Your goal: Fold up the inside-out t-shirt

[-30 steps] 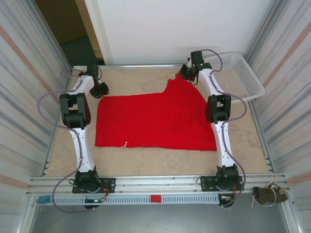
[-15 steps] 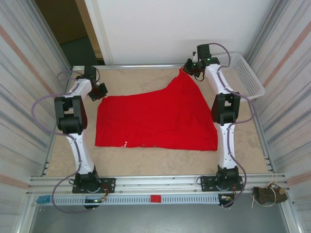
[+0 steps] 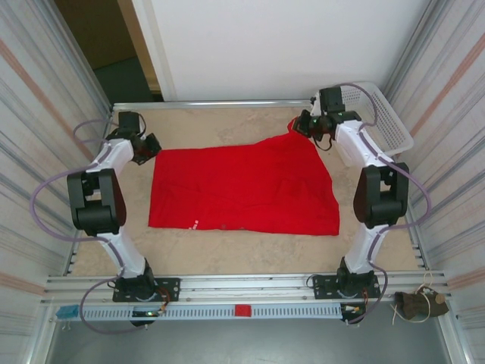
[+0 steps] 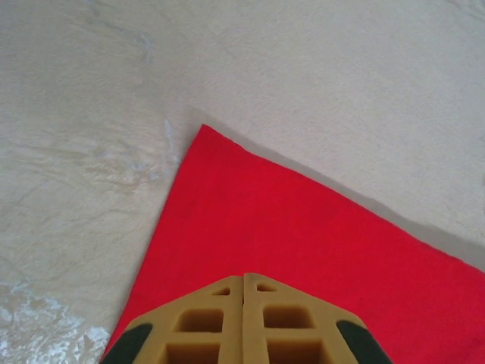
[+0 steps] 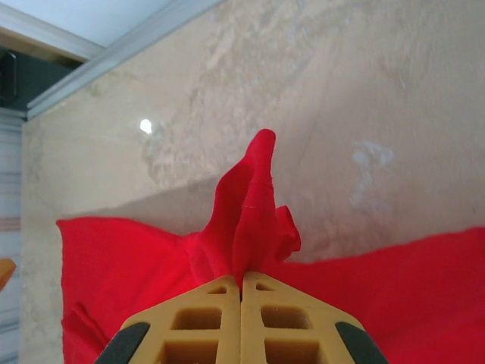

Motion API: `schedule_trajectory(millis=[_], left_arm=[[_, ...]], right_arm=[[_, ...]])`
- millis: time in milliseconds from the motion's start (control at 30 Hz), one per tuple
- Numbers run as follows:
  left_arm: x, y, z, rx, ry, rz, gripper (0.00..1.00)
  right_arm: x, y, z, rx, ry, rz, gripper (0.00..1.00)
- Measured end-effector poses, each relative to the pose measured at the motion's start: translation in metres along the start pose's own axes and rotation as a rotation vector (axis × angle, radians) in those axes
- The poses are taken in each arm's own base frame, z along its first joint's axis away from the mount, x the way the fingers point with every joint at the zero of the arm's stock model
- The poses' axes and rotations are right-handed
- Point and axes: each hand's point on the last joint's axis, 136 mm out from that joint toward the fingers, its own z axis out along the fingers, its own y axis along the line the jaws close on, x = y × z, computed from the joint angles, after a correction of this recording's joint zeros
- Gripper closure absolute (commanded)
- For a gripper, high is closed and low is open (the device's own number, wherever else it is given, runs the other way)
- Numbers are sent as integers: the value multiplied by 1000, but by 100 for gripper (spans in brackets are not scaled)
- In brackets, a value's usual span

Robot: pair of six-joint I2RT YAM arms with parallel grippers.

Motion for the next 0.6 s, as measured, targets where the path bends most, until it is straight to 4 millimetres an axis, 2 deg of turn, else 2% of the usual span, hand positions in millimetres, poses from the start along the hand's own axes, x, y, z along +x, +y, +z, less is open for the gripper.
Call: schedule_trajectory(millis=[100,200,467,600], left_arm=[[-7,0,7,-11,12,5,50],[-19,-3,25,-24,18,45,46],[-22,2,82,-107,120,167,43],[-17,10,93,-149,158,192,43]], right_arm=[[7,-4,4,9,3,-3,100],[8,-1,7,6,1,-11,100],[0,6,17,-2,-6,-23,100],[-4,9,15,-9,-15,-28,100]])
